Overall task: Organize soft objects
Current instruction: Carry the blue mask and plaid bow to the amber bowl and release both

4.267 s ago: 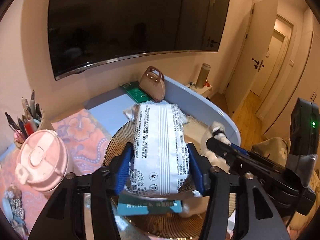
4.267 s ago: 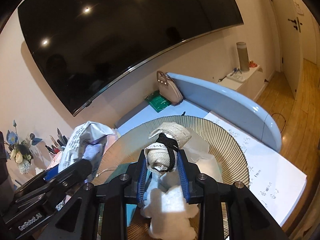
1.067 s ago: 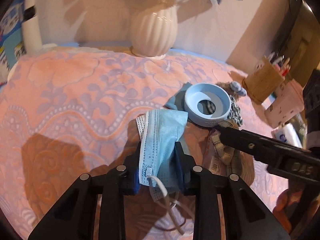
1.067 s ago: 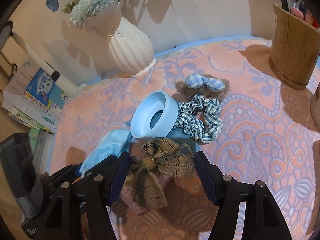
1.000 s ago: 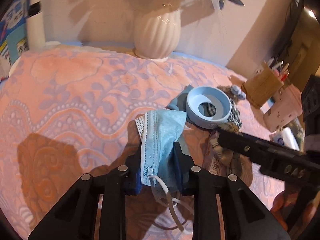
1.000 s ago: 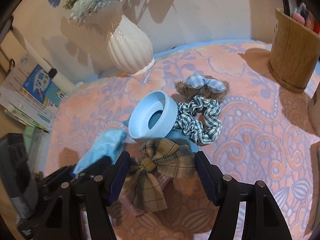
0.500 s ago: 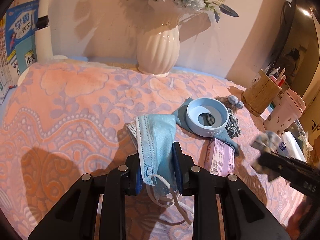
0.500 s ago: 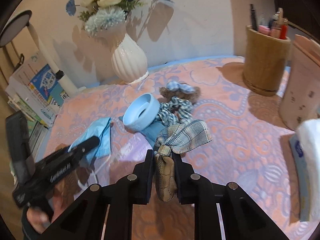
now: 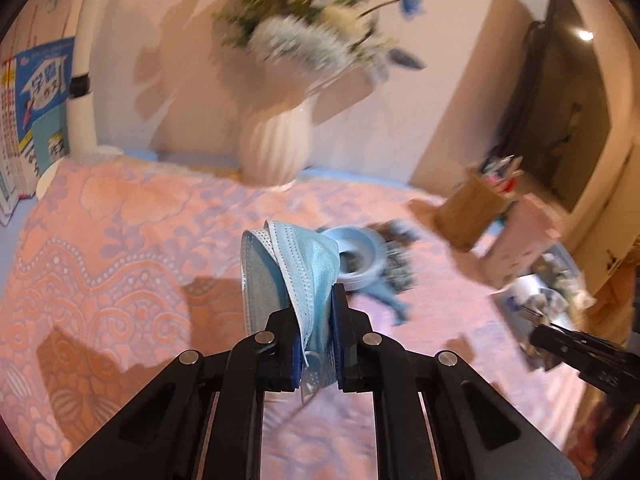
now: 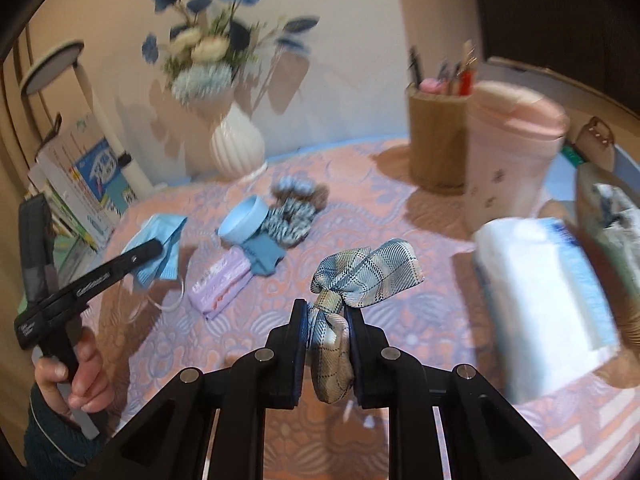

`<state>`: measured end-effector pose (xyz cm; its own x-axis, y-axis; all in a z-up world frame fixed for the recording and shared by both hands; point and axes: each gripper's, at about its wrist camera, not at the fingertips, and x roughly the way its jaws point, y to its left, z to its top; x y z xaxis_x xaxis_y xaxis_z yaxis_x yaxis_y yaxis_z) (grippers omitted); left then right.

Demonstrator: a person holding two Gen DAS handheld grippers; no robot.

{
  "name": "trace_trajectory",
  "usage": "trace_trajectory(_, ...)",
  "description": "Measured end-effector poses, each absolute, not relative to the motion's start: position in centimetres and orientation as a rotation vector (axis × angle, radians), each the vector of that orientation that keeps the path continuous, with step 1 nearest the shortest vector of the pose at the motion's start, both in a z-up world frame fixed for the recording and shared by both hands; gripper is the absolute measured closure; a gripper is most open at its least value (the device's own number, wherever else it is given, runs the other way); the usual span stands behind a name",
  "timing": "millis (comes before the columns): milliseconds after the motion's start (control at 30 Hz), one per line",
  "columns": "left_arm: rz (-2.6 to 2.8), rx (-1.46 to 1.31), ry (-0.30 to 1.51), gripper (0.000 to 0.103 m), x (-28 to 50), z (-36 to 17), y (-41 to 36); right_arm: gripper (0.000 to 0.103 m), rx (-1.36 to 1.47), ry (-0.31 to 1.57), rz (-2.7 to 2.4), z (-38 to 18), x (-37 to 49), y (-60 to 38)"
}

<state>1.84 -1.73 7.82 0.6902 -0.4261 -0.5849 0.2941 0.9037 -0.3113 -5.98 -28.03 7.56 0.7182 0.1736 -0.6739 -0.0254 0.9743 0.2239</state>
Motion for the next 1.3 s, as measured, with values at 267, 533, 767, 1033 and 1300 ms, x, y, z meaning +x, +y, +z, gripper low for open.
trace_trajectory(267, -0.512, -0.159, 0.586, 0.094, -2.0, 13.8, -6.2, 0.085, 0.251, 0.63, 0.062, 11.5, -9.6, -32.7)
trace_trajectory(533, -0.709, -0.064, 0.508, 0.094, -4.7, 19.3, -16.6, 0.085, 0.318, 0.543, -0.102, 13.9, -12.3, -41.5)
trace_trajectory(767, -0.885, 0.02, 0.519, 0.094, -4.7, 21.4, -28.2, 0.085, 0.4, 0.529, -0.258, 14.8, -12.9, -50.7)
trace_trajectory(1033, -0.998, 0.06, 0.605, 0.094, -3.5, 18.7, -39.2, 0.085, 0.479, 0.586, -0.305, 13.8, -9.7, -58.4)
trace_trajectory(1300, -1.005, 0.105, 0.7, 0.094, -1.0, 14.8, -45.1, 0.085, 0.531, 0.652, -0.315, 12.2, -6.5, -61.1)
